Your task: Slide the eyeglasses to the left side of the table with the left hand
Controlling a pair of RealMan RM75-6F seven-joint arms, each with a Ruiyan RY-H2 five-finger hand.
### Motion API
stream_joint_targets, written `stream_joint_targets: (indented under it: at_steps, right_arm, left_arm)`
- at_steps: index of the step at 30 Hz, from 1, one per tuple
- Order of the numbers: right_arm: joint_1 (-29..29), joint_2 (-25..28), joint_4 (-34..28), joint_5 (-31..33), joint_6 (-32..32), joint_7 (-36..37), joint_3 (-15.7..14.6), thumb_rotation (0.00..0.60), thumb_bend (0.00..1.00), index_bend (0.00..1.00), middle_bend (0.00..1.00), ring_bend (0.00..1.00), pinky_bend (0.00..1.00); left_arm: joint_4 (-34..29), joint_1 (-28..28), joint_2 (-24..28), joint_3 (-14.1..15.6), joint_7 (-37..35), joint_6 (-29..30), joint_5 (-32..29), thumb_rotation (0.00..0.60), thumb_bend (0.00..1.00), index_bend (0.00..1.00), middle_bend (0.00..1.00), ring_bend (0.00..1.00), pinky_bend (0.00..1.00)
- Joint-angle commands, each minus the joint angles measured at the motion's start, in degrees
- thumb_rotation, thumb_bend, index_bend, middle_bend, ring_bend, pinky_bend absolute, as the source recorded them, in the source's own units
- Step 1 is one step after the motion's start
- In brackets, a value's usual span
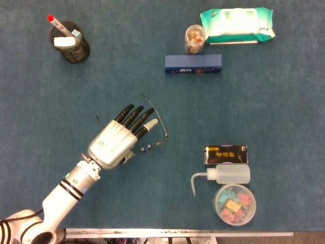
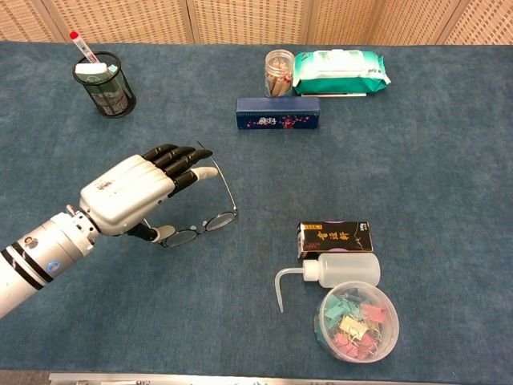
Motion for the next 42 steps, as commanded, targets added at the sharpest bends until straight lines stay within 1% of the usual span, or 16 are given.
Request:
stream_joint_targets:
  at_steps: [1,12,17,25,31,36,42]
  right_arm:
    - [-0.19,0.08,0.01,-0.03,0.32,0.34,0.08,0.6,0.0,0.34,0.37,0.27,0.45]
    - [-0.74,0.23,0.39,0.04,1.25,1.85,0.43,0.6,0.0,0.35,0.37,0.27,0.45]
    - [-0.69,0.22,0.37,-0.1,1.1,1.74,0.37,0.6,0.0,0.36,0.37,0.27,0.45]
    - [-0.9,0.4,0.34,-0.34,1.37,2.49,0.38,0.6,0.0,0.36,0.37,0.27,0.45]
    - [-1.21,0.49,0.31,-0.4,1.95,2.92,0.49,0.6,0.0,0.36,0.37,0.27,0.45]
    - [-1.47,0.62,0.37,-0.5,2.29,3.44,0.51,0.6,0.0,0.36,0.37,0.27,0.45]
    - [-1.51,0.73,0.43,-0.57,2.24,3.81,0.5,0.6,0.0,0.36,0.37,0.27,0.45]
  left_arm:
    - [-0.37,0.27,-0.26,0.45,0.58,-0.11,-0.09,0.6,0.12,0.1,0.0,0.0,0.08]
    - [-1.59,1.47,-0.55,2.37,2.94,-0.12,0.06,0.6,0.12,0.1,0.0,0.0,0.08]
    - [-3.16,2.23,-0.17,3.13,4.38,0.39,0.29,0.6,0.12,0.1,0.0,0.0,0.08]
    - [-7.14,5.23,0.89,5.09,10.38,3.4,1.31,0.6,0.12,0.1,0.0,0.0,0.08]
    - [-11.05,6.9,2.33,6.09,16.1,4.18,1.33,0.6,0.12,0.13,0.0,0.0,0.08]
    - [-13.98,7.72,3.58,6.31,19.46,4.67,1.77,0.6,0.12,0.14,0.0,0.0,0.08]
    - [-16.41,8.31,4.83,6.12,21.19,5.36,2.67,0.6,0.12,0.15,0.0,0.0,0.08]
